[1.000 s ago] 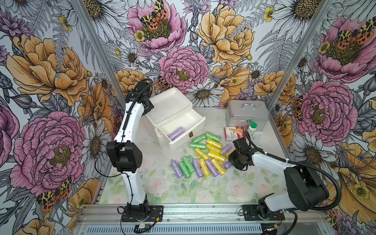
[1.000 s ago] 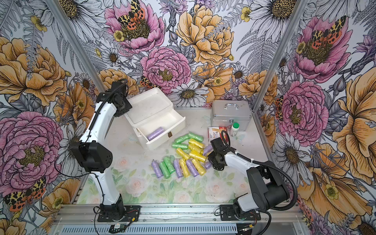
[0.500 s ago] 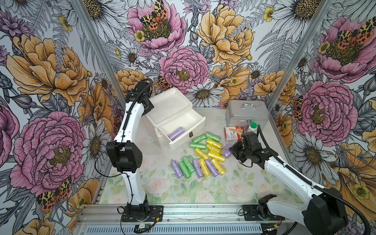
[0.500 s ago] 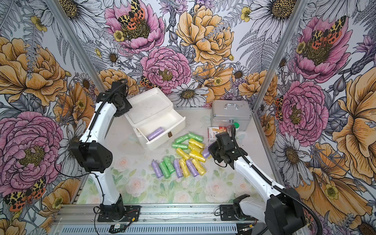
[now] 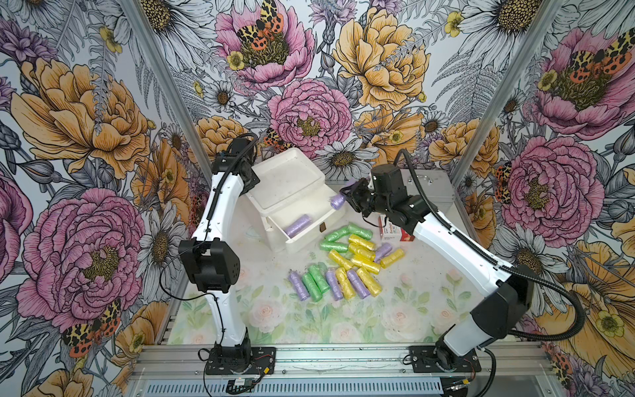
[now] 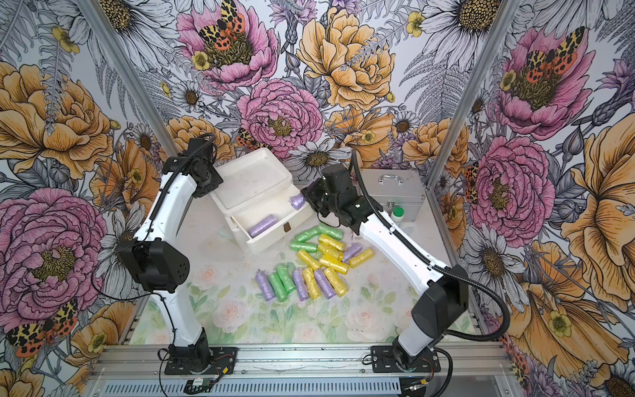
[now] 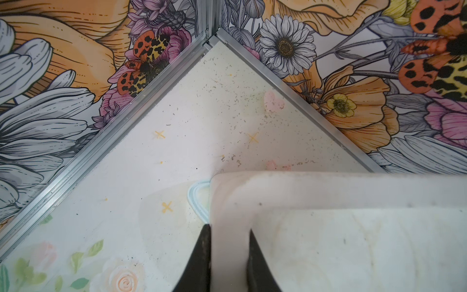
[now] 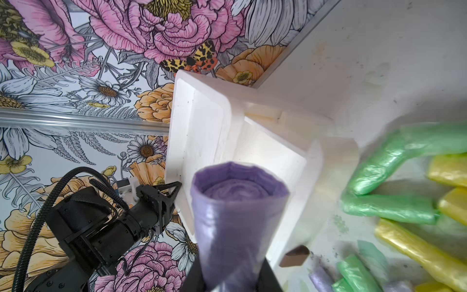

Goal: Sort the rolls of trash bags by color and place them into the drawer
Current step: Place the roll of trash bags in the drawer.

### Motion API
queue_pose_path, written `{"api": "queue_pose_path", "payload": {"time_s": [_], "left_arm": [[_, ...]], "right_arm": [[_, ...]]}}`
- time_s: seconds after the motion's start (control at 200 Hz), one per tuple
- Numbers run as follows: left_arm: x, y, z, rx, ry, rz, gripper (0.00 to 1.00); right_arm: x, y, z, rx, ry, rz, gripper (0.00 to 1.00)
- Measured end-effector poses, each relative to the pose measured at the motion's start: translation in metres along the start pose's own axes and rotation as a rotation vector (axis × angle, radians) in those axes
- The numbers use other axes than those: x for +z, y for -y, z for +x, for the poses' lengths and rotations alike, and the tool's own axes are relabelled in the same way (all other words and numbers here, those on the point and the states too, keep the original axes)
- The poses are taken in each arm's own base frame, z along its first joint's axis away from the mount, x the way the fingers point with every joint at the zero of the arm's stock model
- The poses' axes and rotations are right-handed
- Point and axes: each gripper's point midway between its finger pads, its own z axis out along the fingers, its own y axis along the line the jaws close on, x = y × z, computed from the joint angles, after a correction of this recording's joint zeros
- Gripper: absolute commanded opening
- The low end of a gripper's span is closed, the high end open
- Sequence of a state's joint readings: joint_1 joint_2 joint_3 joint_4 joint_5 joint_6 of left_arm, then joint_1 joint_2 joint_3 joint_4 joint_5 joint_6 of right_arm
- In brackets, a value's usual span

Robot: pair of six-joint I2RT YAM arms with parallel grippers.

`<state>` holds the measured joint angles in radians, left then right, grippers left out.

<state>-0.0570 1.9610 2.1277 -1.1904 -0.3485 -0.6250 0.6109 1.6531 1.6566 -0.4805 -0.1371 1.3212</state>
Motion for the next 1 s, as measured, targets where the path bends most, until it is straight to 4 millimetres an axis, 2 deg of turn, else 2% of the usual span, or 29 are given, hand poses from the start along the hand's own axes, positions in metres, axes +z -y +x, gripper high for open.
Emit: {"api": "queue_pose_path", "payload": {"time_s": [0.17, 0.325, 0.55, 0.816, 0.906, 1.001], "left_arm": [[0.000, 0.000, 0.000, 0.000, 0.000, 0.000, 0.00], [0.000, 0.000, 0.000, 0.001, -0.001, 0.000, 0.00], [0.000, 0.000, 0.000, 0.000, 0.001, 0.001, 0.00], [0.000, 0.000, 0.000, 0.000, 0.001, 0.001, 0.00], [0.000, 0.000, 0.000, 0.000, 0.001, 0.001, 0.00], [0.000, 0.000, 0.000, 0.000, 0.001, 0.001, 0.00]], "right_arm": [[0.042, -0.014, 0.020, 0.012, -0.052, -0.002, 0.28], [0.073, -0.012, 0.042, 0.027, -0.098, 0.020, 0.31], [0.096, -0.008, 0.064, 0.047, -0.135, 0.042, 0.33], [0.108, -0.008, 0.073, 0.072, -0.150, 0.048, 0.34], [0.111, -0.009, 0.076, 0.081, -0.156, 0.048, 0.45], [0.112, -0.011, 0.078, 0.101, -0.164, 0.044, 0.66]]}}
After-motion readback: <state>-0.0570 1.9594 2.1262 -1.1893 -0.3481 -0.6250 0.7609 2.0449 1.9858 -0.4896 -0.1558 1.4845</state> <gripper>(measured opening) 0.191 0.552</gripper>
